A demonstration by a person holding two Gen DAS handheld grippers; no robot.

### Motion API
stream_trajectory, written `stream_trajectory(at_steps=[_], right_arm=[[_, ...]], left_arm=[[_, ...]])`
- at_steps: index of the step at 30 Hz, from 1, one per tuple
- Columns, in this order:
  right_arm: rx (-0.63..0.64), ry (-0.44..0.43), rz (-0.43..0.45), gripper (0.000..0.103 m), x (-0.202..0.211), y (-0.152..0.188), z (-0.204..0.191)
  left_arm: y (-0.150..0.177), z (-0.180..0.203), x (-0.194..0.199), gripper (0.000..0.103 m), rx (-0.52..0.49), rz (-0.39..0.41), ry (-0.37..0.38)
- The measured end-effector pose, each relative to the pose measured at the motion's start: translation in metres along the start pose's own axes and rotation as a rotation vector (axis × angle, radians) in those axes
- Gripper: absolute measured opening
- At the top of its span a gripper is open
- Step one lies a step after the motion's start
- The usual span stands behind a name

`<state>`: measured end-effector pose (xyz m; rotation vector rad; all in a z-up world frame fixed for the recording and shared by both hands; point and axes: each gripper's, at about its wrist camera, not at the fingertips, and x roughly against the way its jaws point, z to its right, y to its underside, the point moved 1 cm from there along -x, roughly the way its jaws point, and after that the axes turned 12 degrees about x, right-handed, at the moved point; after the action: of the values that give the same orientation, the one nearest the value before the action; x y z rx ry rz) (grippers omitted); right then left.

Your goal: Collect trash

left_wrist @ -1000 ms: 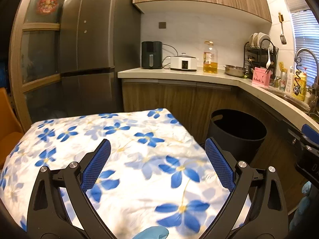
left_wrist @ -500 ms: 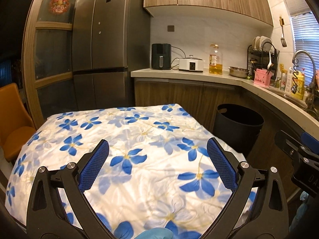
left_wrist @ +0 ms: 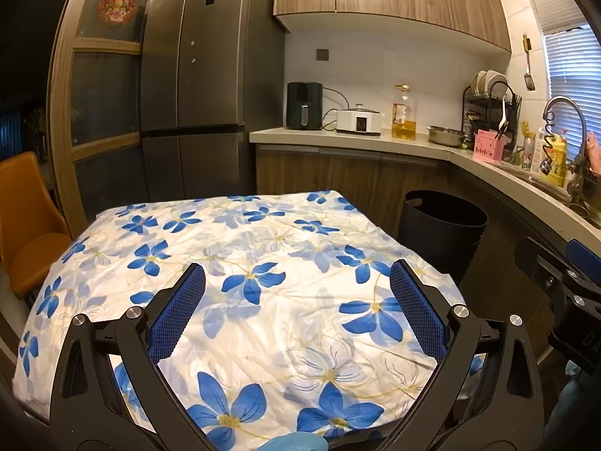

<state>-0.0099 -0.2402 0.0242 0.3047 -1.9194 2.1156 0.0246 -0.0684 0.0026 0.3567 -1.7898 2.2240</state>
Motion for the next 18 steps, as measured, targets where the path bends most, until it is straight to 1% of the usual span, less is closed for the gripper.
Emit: stream_trajectory(at_steps=[7,18], right_arm=[[0.001,0.005,0.013,0.097,0.009,-0.001,-0.003],[-0.003,0.000,0.017,0.097,0.011,-0.002,-0.006]], left_arm=[[0.000,-0.003,0.009,0.097,0.006,0.009,0.003],[-0.001,-0.005,0.011,0.097,0.007,0.012,-0.002]])
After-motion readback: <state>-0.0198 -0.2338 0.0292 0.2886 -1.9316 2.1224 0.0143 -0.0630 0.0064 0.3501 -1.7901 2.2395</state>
